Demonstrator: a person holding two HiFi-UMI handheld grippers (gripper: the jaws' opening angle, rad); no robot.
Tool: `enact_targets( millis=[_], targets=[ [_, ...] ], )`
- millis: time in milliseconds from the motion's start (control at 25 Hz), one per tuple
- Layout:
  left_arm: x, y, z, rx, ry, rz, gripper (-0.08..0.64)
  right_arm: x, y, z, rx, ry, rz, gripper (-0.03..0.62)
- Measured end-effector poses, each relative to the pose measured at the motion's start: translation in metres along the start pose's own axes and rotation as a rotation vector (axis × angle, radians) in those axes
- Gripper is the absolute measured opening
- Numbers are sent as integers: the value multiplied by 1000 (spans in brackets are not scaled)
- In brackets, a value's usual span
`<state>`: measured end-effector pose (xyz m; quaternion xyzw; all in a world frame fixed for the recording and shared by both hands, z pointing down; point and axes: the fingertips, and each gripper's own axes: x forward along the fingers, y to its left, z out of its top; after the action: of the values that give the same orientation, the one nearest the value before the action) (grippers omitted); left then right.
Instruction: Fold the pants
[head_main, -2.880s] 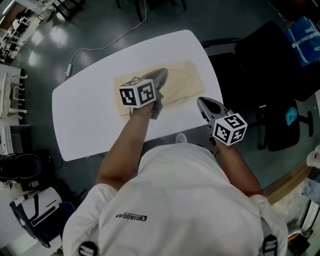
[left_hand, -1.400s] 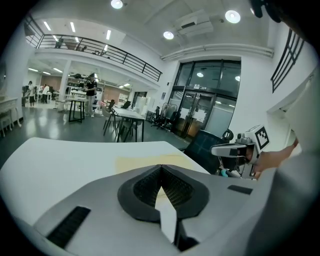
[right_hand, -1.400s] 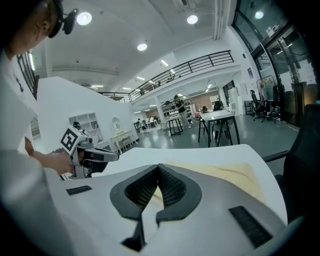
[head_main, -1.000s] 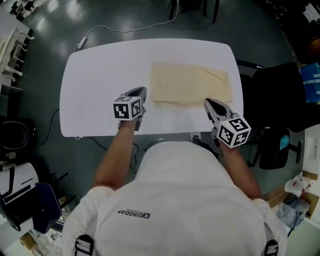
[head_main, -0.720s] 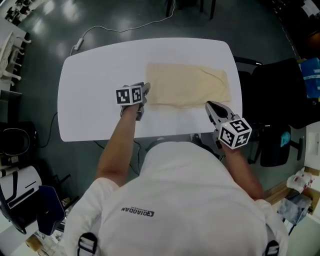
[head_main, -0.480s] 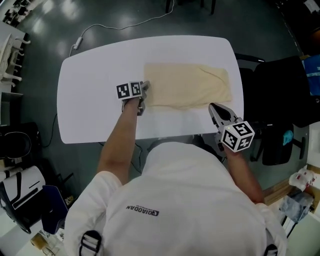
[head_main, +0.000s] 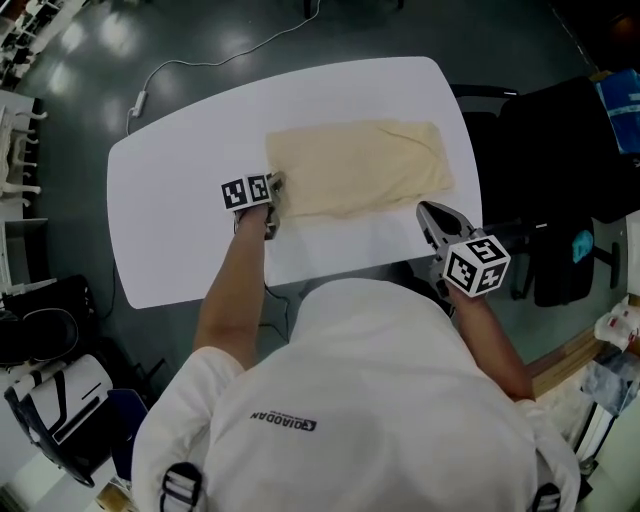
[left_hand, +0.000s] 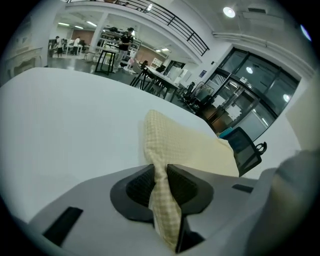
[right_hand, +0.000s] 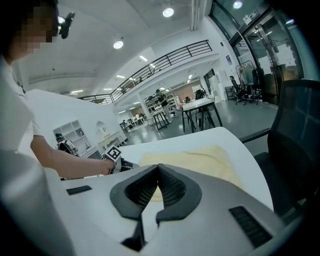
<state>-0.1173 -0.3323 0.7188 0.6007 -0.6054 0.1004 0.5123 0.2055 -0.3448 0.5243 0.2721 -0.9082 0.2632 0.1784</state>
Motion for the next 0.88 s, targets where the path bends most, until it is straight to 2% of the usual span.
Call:
enact_targets(
  millis=[80,280,600,760,880],
  targets=[
    [1,-4,-3,13,0,2,75,0,-3,1,3,-5,2,17],
    [-13,-9,-4,-26,-34,7,55,-1,-6,6,-7,-12,25,17],
    [-54,-7,-2,-3,-81,73,52,-2,2,5,-34,-15,77,17],
    [-77,-38,13,1,-112,12,54,-5,0,12,-13,-38,100,17],
    [-91,-75,26,39,-138,-42,54,-7,-2,17,10,-57,118,17]
  ],
)
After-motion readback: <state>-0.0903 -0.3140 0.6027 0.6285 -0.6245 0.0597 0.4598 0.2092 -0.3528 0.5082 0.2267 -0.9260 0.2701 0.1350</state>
